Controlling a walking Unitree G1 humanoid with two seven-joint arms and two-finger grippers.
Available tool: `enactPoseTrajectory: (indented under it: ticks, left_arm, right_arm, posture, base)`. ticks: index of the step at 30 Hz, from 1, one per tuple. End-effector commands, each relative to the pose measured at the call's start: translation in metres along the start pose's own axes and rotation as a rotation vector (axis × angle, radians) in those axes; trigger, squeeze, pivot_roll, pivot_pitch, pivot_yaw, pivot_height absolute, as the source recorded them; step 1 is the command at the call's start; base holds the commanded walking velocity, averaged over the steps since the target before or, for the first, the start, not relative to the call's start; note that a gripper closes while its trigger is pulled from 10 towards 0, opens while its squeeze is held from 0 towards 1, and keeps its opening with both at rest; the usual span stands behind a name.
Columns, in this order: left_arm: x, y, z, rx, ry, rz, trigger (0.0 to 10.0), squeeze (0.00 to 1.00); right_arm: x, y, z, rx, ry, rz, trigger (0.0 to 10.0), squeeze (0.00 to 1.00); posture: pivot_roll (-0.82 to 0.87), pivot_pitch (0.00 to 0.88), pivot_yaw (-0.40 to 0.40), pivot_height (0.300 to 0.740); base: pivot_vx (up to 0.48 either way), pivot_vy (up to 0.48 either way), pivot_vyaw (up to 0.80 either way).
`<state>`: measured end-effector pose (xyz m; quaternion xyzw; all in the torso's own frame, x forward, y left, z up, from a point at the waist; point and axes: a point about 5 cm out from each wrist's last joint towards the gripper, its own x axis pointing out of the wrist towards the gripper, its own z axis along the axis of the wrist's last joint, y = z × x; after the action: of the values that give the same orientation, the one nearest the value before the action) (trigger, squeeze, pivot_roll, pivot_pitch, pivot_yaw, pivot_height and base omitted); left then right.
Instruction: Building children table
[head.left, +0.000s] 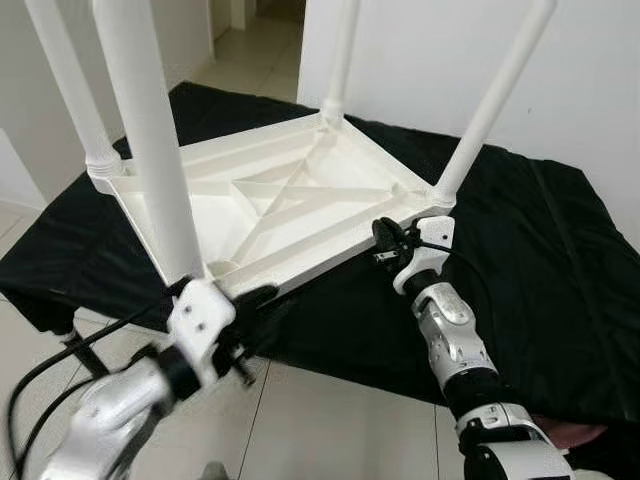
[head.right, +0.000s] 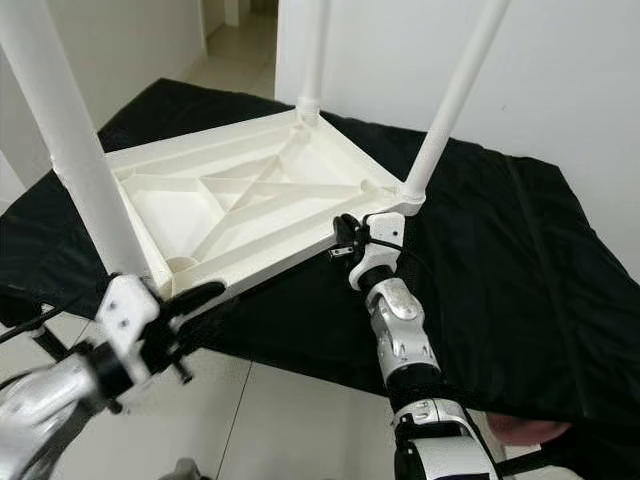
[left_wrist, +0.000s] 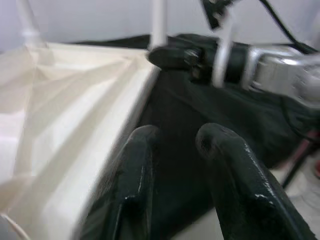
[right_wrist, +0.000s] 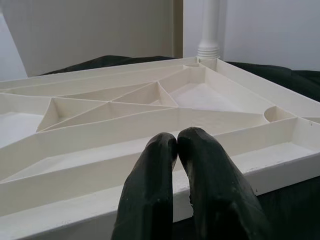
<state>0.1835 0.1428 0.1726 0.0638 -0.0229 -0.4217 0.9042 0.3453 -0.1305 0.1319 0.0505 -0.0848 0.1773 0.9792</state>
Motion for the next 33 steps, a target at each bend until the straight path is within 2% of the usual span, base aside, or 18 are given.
enactPoseTrajectory:
  ticks: [1, 3, 4, 6, 9, 10, 12, 13, 17, 19, 21, 22, 25, 26, 27, 30, 32, 33]
  left_arm:
    - [-0.008, -0.007, 0.002, -0.025, 0.02, -0.074, 10.0, 0.0]
    - [-0.028, -0.007, -0.001, -0.037, 0.095, -0.108, 10.0, 0.0]
    - [-0.028, -0.007, -0.001, -0.037, 0.095, -0.108, 10.0, 0.0]
    - [-0.046, -0.001, -0.004, -0.048, 0.162, -0.107, 10.0, 0.0]
    - [-0.054, 0.003, -0.004, -0.054, 0.197, -0.093, 10.0, 0.0]
    - [-0.07, 0.016, -0.005, -0.051, 0.255, -0.038, 10.0, 0.0]
    - [-0.09, 0.029, -0.009, -0.032, 0.346, 0.01, 10.0, 0.0]
    - [-0.09, 0.029, -0.009, -0.032, 0.346, 0.01, 10.0, 0.0]
    - [-0.109, 0.042, -0.009, -0.028, 0.409, 0.056, 10.0, 0.0]
    - [-0.129, 0.065, -0.009, 0.001, 0.453, 0.195, 10.0, 0.0]
    - [-0.138, 0.08, -0.009, 0.023, 0.46, 0.297, 10.0, 0.0]
    - [-0.141, 0.087, -0.011, 0.031, 0.457, 0.345, 10.0, 0.0]
    - [-0.142, 0.092, -0.012, 0.052, 0.454, 0.382, 10.0, 0.0]
    - [-0.14, 0.109, -0.012, 0.107, 0.406, 0.542, 10.0, 0.0]
    - [-0.139, 0.113, -0.011, 0.125, 0.391, 0.584, 10.0, 0.0]
    - [-0.139, 0.115, -0.01, 0.133, 0.383, 0.605, 10.0, 0.0]
    - [-0.115, 0.127, -0.001, 0.097, 0.151, 0.795, 10.0, 0.0]
    - [-0.109, 0.128, -0.002, 0.074, 0.114, 0.828, 10.0, 0.0]
  right_arm:
    - [0.002, 0.001, 0.0, -0.009, 0.001, 0.013, 10.0, 0.0]
    - [0.004, 0.004, -0.001, -0.002, 0.001, 0.023, 10.0, 0.0]
    - [0.004, 0.004, -0.001, -0.002, 0.001, 0.023, 10.0, 0.0]
    - [0.005, 0.006, -0.002, 0.003, 0.004, 0.028, 10.0, 0.0]
    - [0.006, 0.007, -0.003, 0.005, 0.005, 0.03, 10.0, 0.0]
    - [0.006, 0.009, -0.004, 0.008, 0.007, 0.033, 10.0, 0.0]
    - [0.007, 0.009, -0.005, 0.011, 0.005, 0.034, 10.0, 0.0]
    - [0.007, 0.009, -0.005, 0.011, 0.005, 0.034, 10.0, 0.0]
    - [0.007, 0.01, -0.005, 0.014, 0.004, 0.035, 10.0, 0.0]
    - [0.008, 0.01, -0.005, 0.014, 0.002, 0.033, 10.0, 0.0]
    - [0.009, 0.009, -0.005, 0.013, -0.001, 0.032, 10.0, 0.0]
    - [0.009, 0.009, -0.005, 0.015, -0.002, 0.031, 10.0, 0.0]
    - [0.009, 0.01, -0.004, 0.016, -0.003, 0.03, 10.0, 0.0]
    - [0.01, 0.01, -0.004, 0.018, -0.007, 0.028, 10.0, 0.0]
    - [0.01, 0.01, -0.004, 0.019, -0.008, 0.027, 10.0, 0.0]
    - [0.01, 0.01, -0.004, 0.019, -0.009, 0.027, 10.0, 0.0]
    - [0.008, 0.011, -0.005, 0.025, -0.011, 0.02, 10.0, 0.0]
    - [0.007, 0.011, -0.006, 0.027, -0.012, 0.014, 10.0, 0.0]
  posture:
    - [0.15, 0.0, -0.113, 0.74]
    - [0.16, 0.0, -0.113, 0.74]
    - [0.16, 0.0, -0.113, 0.74]
    - [0.17, 0.0, -0.11, 0.74]
    - [0.18, 0.0, -0.108, 0.74]
    - [0.19, 0.0, -0.105, 0.74]
    - [0.19, 0.0, -0.105, 0.74]
    - [0.19, 0.0, -0.105, 0.74]
    - [0.19, 0.0, -0.101, 0.74]
    - [0.19, 0.0, -0.099, 0.74]
    - [0.19, 0.0, -0.099, 0.74]
    - [0.19, 0.0, -0.098, 0.74]
    - [0.19, 0.0, -0.098, 0.74]
    - [0.18, 0.0, -0.097, 0.74]
    - [0.18, 0.0, -0.097, 0.74]
    - [0.18, 0.0, -0.097, 0.74]
    - [0.17, 0.0, -0.097, 0.74]
    - [0.17, 0.0, -0.097, 0.74]
  base:
    - [0.0, 0.0, 0.0]
    - [0.0, 0.0, 0.0]
    - [0.0, 0.0, 0.0]
    - [0.0, 0.0, 0.0]
    - [0.0, 0.0, 0.0]
    - [0.0, 0.0, 0.0]
    - [0.0, 0.0, 0.0]
    - [0.0, 0.0, 0.0]
    - [0.0, 0.0, 0.0]
    - [0.0, 0.0, 0.0]
    - [0.0, 0.0, 0.0]
    - [0.0, 0.0, 0.0]
    - [0.0, 0.0, 0.0]
    - [0.0, 0.0, 0.0]
    - [0.0, 0.0, 0.0]
    - [0.0, 0.0, 0.0]
    - [0.0, 0.0, 0.0]
    - [0.0, 0.0, 0.0]
